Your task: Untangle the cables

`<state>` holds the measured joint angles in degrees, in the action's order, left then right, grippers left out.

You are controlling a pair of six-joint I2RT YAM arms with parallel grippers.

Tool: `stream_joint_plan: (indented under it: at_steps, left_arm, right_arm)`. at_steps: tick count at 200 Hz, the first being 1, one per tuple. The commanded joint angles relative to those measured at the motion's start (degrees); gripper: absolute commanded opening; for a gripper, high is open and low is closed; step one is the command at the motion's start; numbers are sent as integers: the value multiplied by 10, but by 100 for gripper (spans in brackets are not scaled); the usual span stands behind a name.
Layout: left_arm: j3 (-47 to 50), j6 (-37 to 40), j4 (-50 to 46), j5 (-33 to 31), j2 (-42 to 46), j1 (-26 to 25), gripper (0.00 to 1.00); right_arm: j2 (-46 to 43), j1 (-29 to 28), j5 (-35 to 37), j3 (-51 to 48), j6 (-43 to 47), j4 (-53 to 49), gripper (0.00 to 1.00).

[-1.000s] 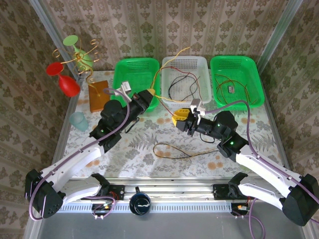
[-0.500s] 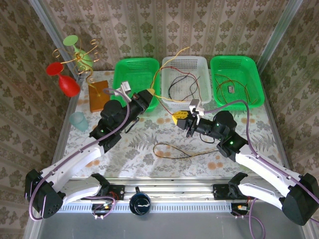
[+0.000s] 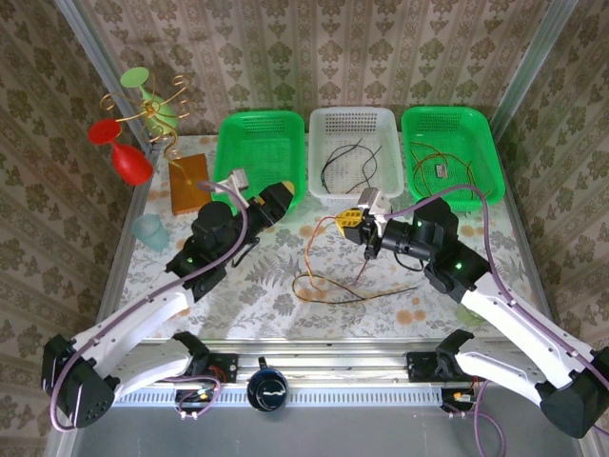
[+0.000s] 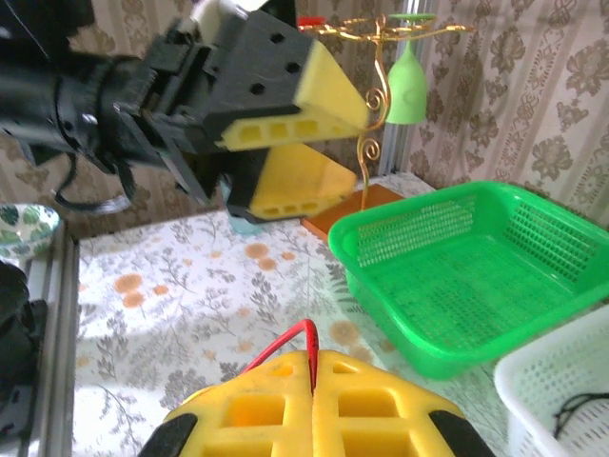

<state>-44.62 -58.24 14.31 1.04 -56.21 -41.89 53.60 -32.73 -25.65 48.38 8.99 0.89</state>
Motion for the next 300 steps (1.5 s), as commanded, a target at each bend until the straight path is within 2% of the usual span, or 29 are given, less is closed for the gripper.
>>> stream_joint_plan:
  at_steps: [1, 24, 40, 61, 84, 130, 158, 205, 241, 245, 300]
  left_arm:
    - [-33, 99, -61, 2, 28, 4, 61]
    - [-61, 215, -96, 63, 35, 5, 61]
    - [-77, 250, -122, 118, 26, 16, 63]
    - [-90, 184, -142, 198, -5, 55, 64]
    - [-84, 92, -106, 266, -50, 88, 61]
    - [-133, 78, -140, 308, -130, 95, 62]
    - [-136, 44, -118, 333, -173, 95, 61]
    - [-124, -6, -64, 354, -225, 85, 61]
    - [-133, -3, -58, 354, -252, 72, 62]
    - [-135, -2, -59, 373, -256, 71, 62]
    - [-161, -7, -57, 434, -311, 53, 62]
  right_arm:
    - [-10, 15, -2, 29, 55, -64, 0]
    - [-9, 25, -24, 39, 74, -80, 0]
    - [-6, 31, -34, 41, 92, -80, 0]
    - [-3, 33, -45, 46, 134, -78, 0]
    - [4, 33, -45, 56, 205, -87, 0]
    - [22, 33, -29, 70, 399, -119, 0]
    - [32, 33, -16, 72, 473, -110, 0]
    - [43, 32, -25, 83, 511, -98, 0]
    - [52, 31, -35, 87, 530, -104, 0]
    - [54, 30, -35, 87, 532, -104, 0]
    - [57, 23, -42, 89, 541, -101, 0]
